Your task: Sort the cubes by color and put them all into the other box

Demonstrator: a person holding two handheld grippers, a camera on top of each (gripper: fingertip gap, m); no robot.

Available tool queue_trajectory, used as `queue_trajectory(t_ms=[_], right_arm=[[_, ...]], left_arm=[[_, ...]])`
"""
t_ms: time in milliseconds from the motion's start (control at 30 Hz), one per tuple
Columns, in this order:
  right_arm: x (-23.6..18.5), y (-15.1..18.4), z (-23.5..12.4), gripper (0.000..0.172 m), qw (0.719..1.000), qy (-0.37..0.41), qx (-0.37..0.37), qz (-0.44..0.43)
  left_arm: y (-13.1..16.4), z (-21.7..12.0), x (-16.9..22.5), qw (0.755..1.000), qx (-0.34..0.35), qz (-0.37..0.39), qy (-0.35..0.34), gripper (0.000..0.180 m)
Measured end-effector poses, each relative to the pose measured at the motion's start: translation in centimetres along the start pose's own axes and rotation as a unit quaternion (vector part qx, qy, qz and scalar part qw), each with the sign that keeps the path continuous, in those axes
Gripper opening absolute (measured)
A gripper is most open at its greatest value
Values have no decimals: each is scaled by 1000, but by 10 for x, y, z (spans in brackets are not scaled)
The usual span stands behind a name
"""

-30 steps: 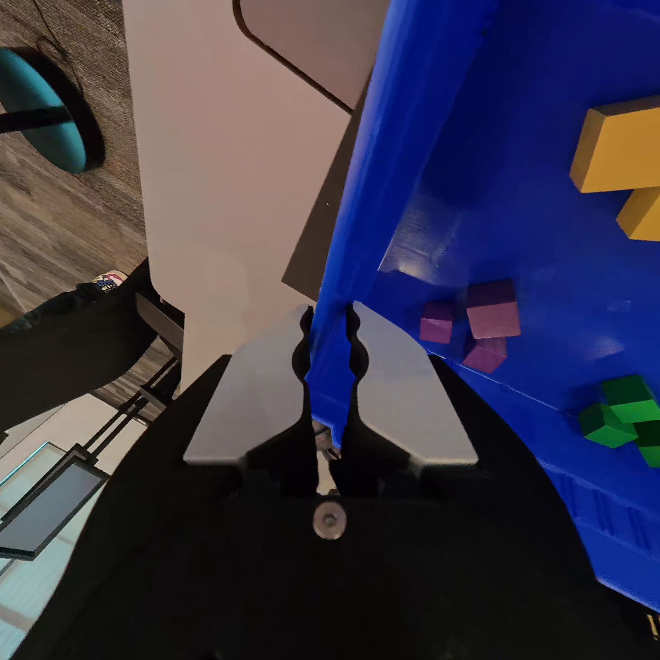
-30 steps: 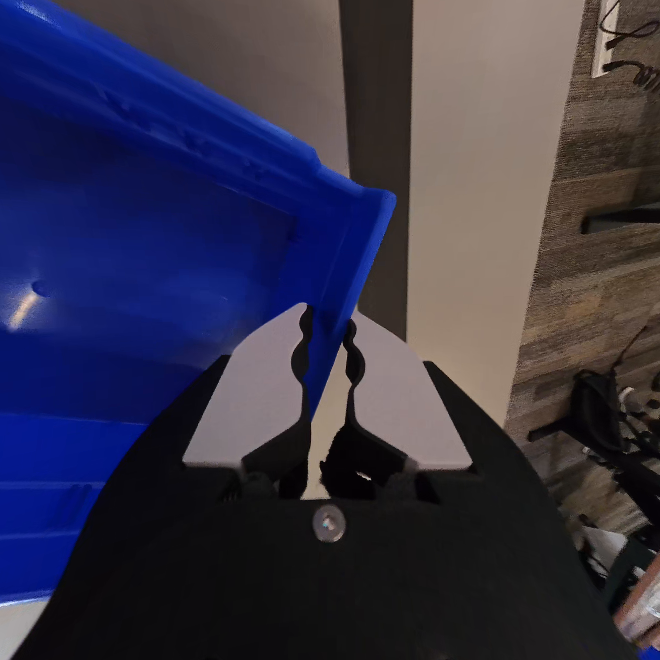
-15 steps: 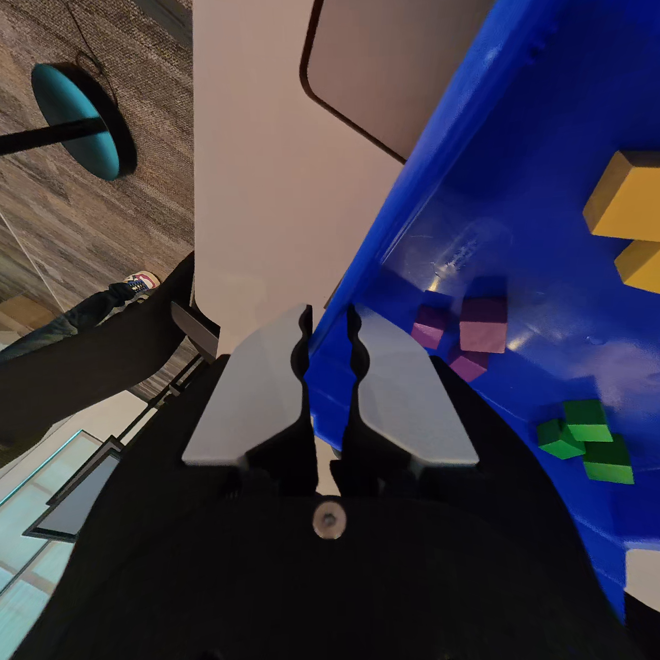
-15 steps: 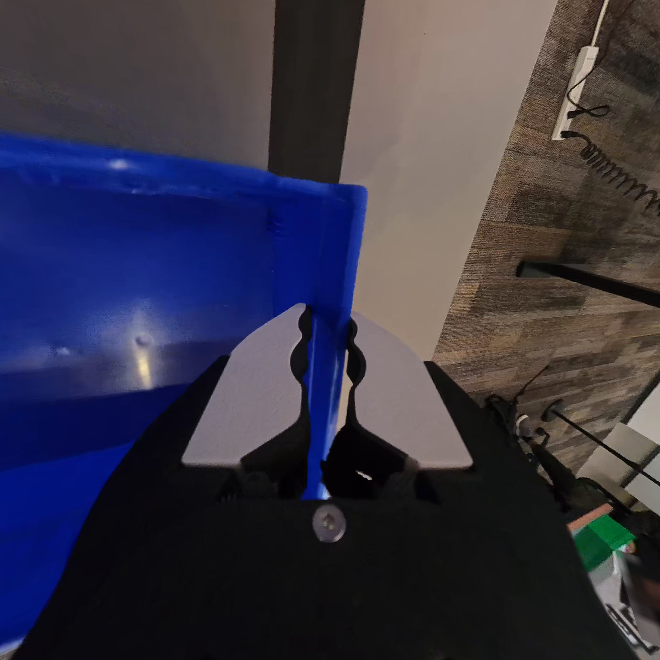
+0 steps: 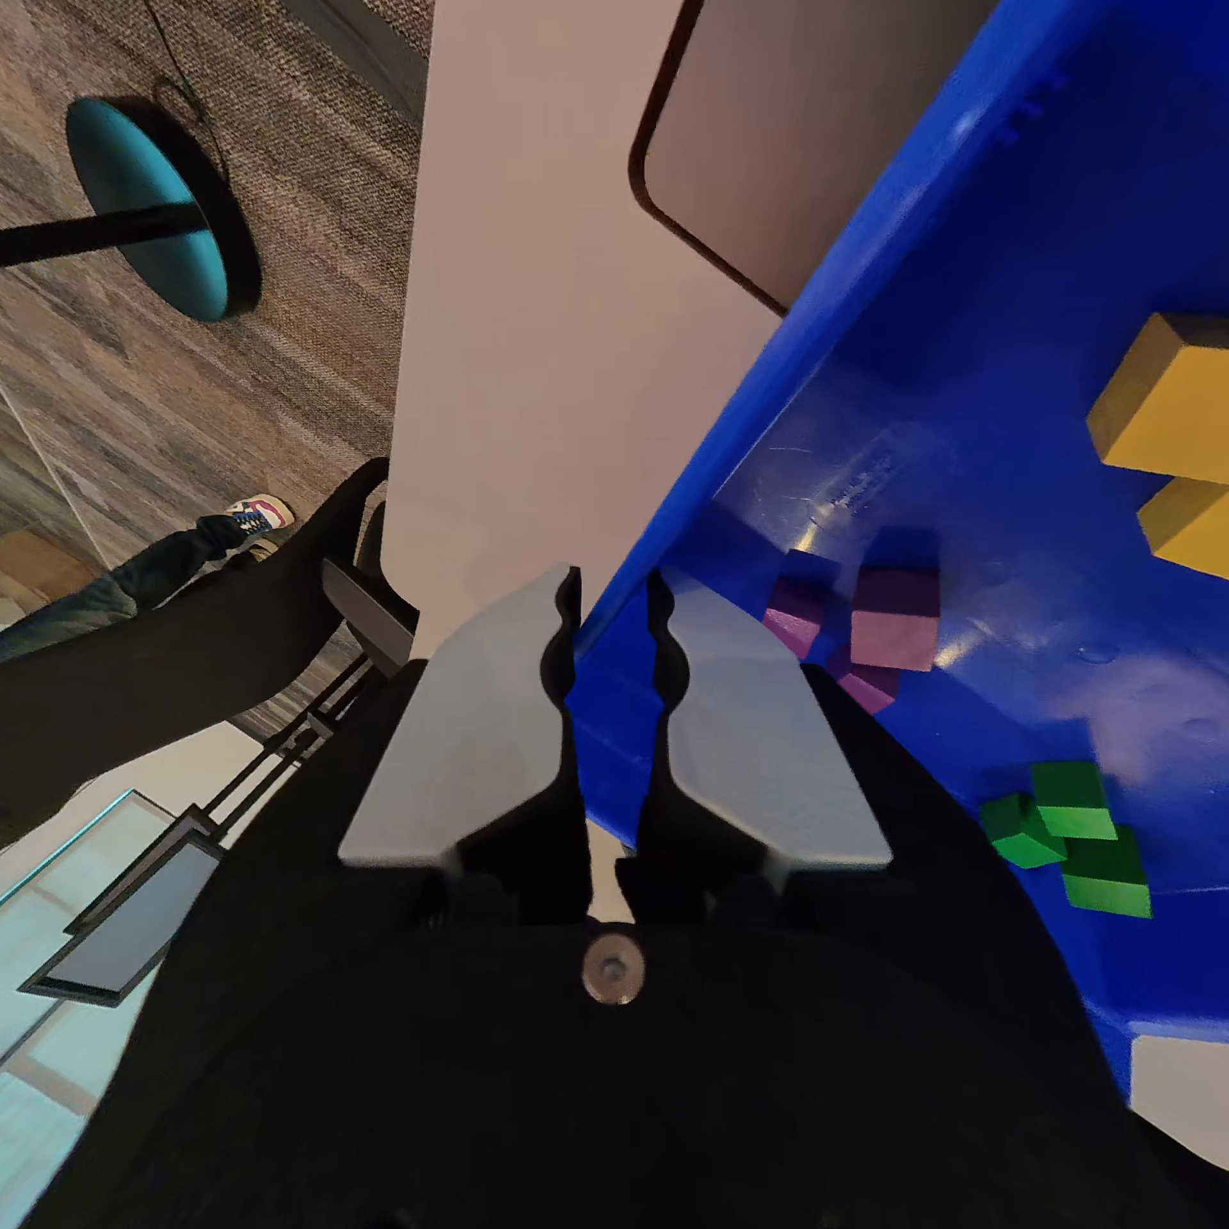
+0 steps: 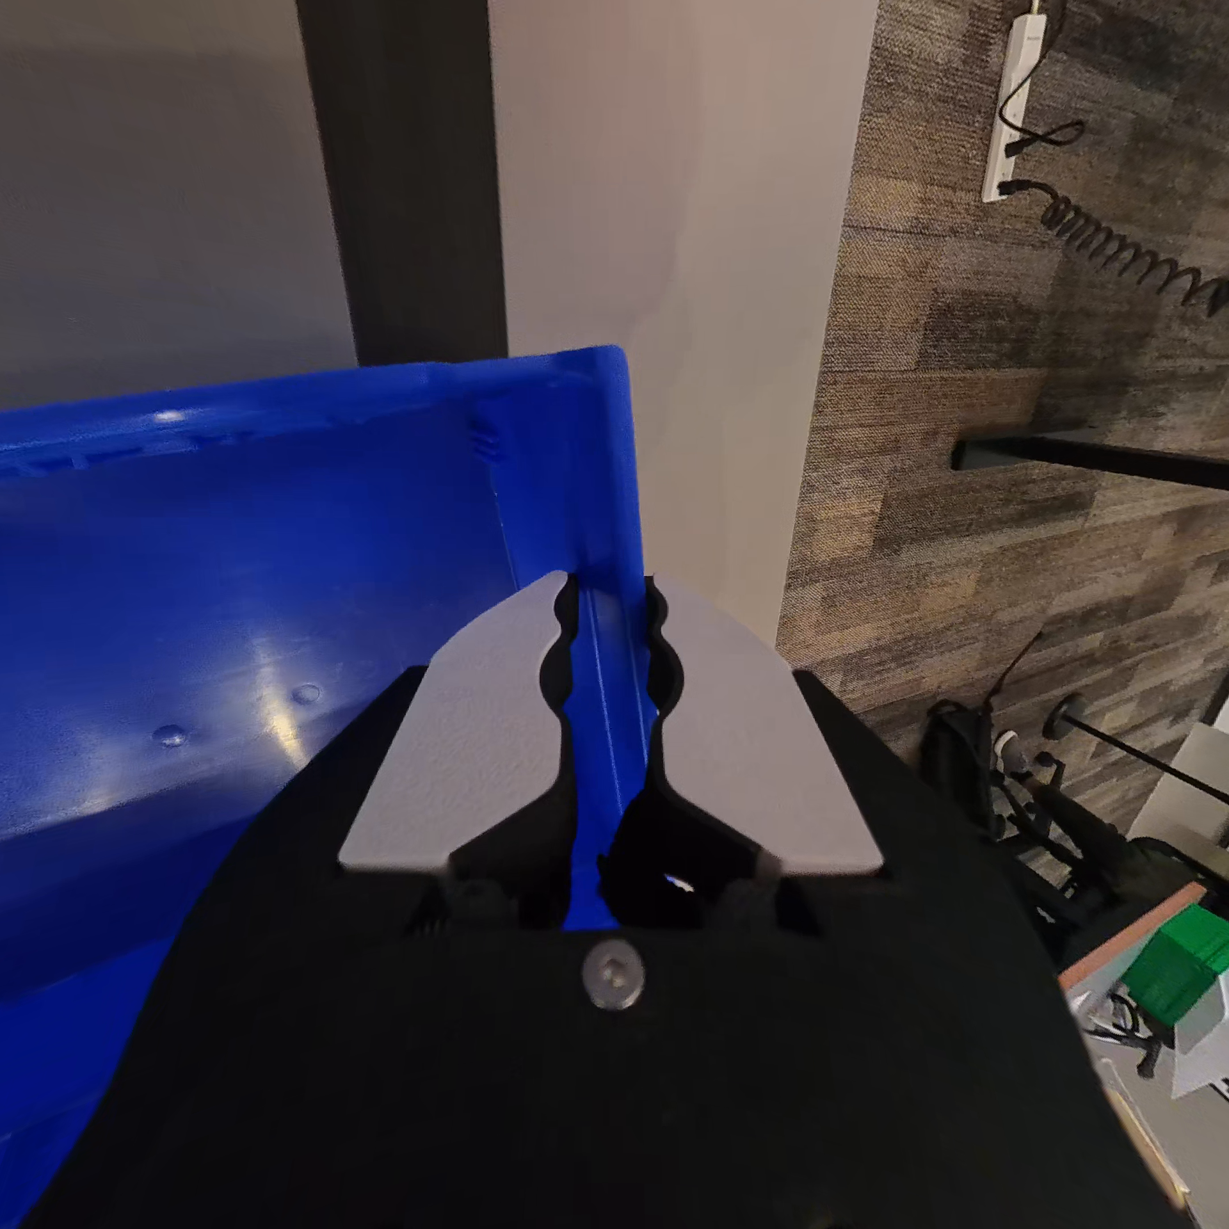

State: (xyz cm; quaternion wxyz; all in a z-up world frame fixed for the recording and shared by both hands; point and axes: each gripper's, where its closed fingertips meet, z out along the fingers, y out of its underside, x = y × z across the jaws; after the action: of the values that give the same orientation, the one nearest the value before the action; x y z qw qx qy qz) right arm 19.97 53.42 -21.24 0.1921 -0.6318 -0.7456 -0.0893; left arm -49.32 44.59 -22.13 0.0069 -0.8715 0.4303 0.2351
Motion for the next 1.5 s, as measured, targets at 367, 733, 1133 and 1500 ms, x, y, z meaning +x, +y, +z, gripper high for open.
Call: queue_trajectory(t_ms=[367,733,1133,1500], right_arm=[[9,9,3,20,1000,15,-1,22],[9,10,3,20,999,11,-18,24],[14,6,1,26,997,33,-1,63],[20,-42,-118,38,953,199,165,159]], left_arm=[[-6,4,-10,1000,7,19,-5,19],[-13,8,-21,1000,15,8,-7,19],[-2,9,-28,999,28,-11,-20,27],[38,-92,-11,953,242,-171,-57,36]])
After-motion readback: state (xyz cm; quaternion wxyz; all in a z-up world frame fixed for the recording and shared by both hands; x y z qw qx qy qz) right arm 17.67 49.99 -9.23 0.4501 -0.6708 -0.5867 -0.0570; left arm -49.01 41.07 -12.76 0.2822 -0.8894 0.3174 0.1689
